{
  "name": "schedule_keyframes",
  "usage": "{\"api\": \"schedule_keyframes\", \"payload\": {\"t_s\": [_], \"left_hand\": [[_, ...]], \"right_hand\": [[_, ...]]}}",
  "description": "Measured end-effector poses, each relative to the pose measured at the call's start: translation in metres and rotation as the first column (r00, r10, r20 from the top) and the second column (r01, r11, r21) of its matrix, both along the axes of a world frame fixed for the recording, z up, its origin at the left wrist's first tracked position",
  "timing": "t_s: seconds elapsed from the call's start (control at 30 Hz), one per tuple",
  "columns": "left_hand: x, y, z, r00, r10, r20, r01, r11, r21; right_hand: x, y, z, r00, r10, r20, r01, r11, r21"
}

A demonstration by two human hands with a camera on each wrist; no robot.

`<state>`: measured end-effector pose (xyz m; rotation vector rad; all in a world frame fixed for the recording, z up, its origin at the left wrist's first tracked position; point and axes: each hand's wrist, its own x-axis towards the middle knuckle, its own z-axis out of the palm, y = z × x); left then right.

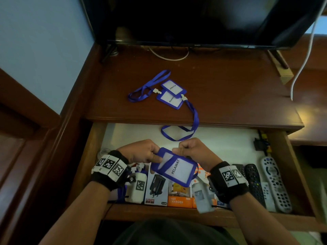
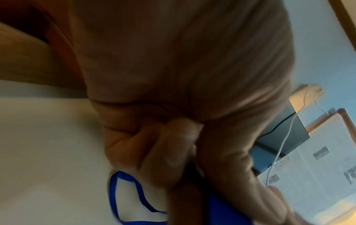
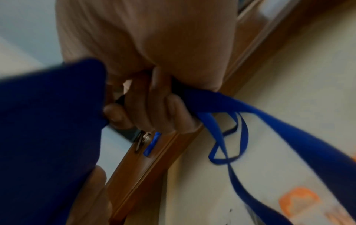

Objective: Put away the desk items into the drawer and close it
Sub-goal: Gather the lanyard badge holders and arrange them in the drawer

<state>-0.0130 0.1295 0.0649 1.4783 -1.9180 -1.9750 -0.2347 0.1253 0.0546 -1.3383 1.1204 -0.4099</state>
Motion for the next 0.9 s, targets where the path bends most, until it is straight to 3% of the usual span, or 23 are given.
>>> {"api": "schedule_keyframes", "payload": {"t_s": [0.1,0.23,0.4,0.5,0.63,0.77,0.9], "left_hand": [[0.000,-0.001,-0.005,0.999,0.011,-0.030,-0.011,1.000,0.016],[-0.003,0.001,-0.008,0.999,0.003,-0.041,-0.001,0.999,0.052],[-0.003,0.005,-0.007,0.956,0.168,-0.240,-0.142,0.982,0.121],[-0.003,0.008,-0.010,0.912,0.254,-0.322,-0.240,0.967,0.084],[-0.005,0.009,-0.020,0.737,0.437,-0.515,-0.400,0.897,0.188],[-0.013,0.010,-0.020,0.553,0.612,-0.565,-0.578,0.771,0.269],[-0.019,0.005,-0.024,0.421,0.749,-0.512,-0.738,0.610,0.286]], "right_hand": [[0.001,0.004,-0.007,0.991,-0.091,0.099,0.085,0.994,0.062],[0.006,0.005,-0.008,0.988,-0.096,0.119,0.086,0.993,0.085],[0.007,-0.002,-0.006,0.962,-0.140,0.233,0.106,0.982,0.154],[0.010,-0.002,-0.009,0.933,-0.208,0.293,0.136,0.959,0.249],[0.019,0.008,-0.021,0.846,-0.414,0.337,0.267,0.875,0.404],[0.028,0.009,-0.036,0.863,-0.451,0.228,0.340,0.852,0.399],[0.033,0.003,-0.029,0.903,-0.406,0.138,0.330,0.863,0.383]]}}
